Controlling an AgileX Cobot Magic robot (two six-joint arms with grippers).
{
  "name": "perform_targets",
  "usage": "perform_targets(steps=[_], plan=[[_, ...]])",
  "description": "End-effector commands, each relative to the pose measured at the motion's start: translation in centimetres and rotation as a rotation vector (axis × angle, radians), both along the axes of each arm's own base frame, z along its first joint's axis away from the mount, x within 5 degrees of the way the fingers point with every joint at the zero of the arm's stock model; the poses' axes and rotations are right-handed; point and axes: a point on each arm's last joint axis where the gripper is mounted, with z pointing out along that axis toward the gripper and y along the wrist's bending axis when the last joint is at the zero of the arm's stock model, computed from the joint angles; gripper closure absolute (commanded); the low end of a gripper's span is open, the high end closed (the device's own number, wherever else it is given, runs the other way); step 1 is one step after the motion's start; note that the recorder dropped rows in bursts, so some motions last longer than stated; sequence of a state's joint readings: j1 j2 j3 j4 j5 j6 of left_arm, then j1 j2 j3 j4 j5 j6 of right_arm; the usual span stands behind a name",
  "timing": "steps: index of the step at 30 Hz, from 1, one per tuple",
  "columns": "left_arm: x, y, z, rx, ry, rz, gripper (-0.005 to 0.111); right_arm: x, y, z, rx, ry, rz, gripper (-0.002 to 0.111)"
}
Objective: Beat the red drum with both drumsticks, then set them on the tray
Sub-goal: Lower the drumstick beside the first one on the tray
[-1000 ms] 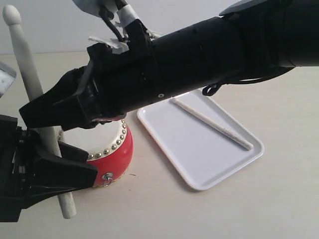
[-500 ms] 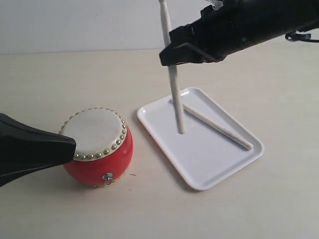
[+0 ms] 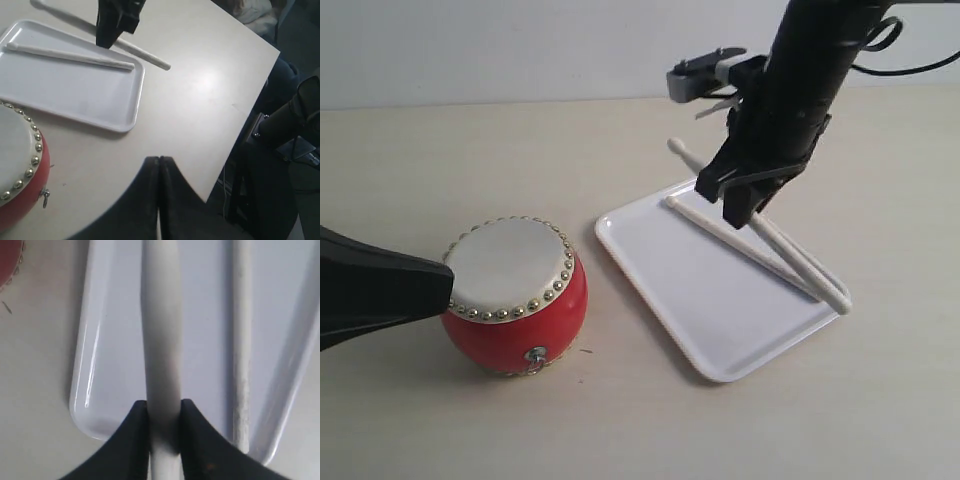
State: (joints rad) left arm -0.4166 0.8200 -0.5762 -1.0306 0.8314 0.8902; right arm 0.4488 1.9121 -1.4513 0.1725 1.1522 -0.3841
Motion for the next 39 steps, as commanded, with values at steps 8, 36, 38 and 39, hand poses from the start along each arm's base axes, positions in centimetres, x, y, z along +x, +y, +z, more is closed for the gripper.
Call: perform_targets(steps=[8, 36, 38, 39], plan=[[-0.3, -0.1, 0.3, -0.008, 0.016, -0.017, 0.107, 1.6, 2.6, -5.9, -0.198, 0.037, 0.030, 0.108], [0.0, 0.1, 0.1, 0.021, -0.021, 0.005, 0.107, 2.9, 3.0, -8.1, -0.191, -0.033, 0.033, 0.078], [0.0, 0.1, 0.1, 0.021, -0.021, 0.005, 0.107, 2.9, 3.0, -8.1, -0.196, -0.036, 0.036, 0.078], [0.0, 0.1, 0.1, 0.021, -0.021, 0.005, 0.107, 2.9, 2.9, -8.1, -0.198, -0.038, 0.038, 0.078]])
